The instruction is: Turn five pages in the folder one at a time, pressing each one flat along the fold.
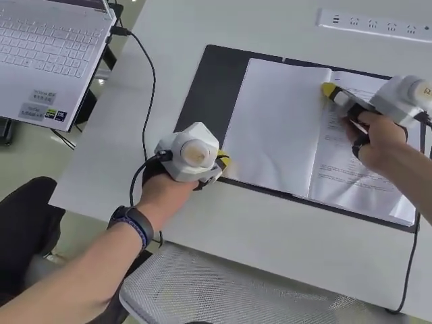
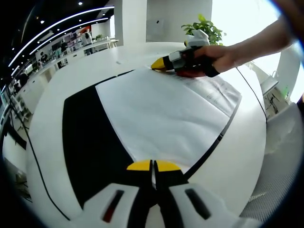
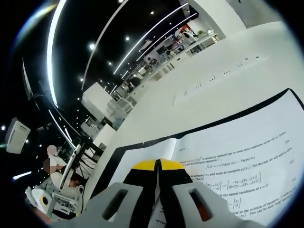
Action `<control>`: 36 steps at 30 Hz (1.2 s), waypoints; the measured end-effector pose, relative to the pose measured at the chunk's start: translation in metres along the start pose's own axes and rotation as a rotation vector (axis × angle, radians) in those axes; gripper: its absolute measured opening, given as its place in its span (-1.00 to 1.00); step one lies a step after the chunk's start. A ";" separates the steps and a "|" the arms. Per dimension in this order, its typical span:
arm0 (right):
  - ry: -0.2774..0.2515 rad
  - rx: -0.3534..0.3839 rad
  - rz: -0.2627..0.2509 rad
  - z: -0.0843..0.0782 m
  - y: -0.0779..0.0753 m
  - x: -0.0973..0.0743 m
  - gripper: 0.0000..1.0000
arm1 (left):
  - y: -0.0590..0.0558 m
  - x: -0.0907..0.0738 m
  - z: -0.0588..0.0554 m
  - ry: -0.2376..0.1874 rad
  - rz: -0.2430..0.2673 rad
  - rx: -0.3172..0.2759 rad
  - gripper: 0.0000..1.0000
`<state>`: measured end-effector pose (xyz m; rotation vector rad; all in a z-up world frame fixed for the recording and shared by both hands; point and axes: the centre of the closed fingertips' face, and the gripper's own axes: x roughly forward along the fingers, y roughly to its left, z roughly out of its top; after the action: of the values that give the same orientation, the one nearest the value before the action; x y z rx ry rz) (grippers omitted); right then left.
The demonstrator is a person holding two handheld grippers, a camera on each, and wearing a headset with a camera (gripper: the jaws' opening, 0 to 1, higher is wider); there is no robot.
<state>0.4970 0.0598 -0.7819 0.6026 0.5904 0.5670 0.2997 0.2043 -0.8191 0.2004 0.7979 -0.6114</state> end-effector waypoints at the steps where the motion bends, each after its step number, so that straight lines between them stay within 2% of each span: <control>1: -0.010 0.011 -0.005 0.002 -0.001 0.001 -1.00 | 0.000 0.000 0.000 -0.001 0.000 0.001 -0.99; 5: -0.046 0.047 -0.020 0.011 -0.017 0.014 -1.00 | 0.000 0.000 0.000 -0.005 0.001 0.001 -0.99; 17: -0.128 0.111 -0.056 0.030 -0.035 0.031 -1.00 | -0.003 -0.002 0.001 -0.020 0.005 -0.018 -0.94; 26: -0.100 0.077 -0.021 0.027 -0.036 0.033 -1.00 | -0.007 -0.010 0.006 -0.025 0.007 -0.017 -0.97; 31: -0.035 0.017 0.031 0.012 -0.027 0.024 -1.00 | -0.009 -0.014 0.008 -0.025 0.008 -0.020 -0.98; 36: 0.002 -0.024 0.062 0.004 -0.022 0.016 -1.00 | -0.009 -0.014 0.009 -0.018 0.015 -0.026 -0.99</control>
<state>0.5174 0.0534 -0.7993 0.5989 0.5672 0.6325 0.2919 0.1995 -0.8025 0.1771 0.7864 -0.5883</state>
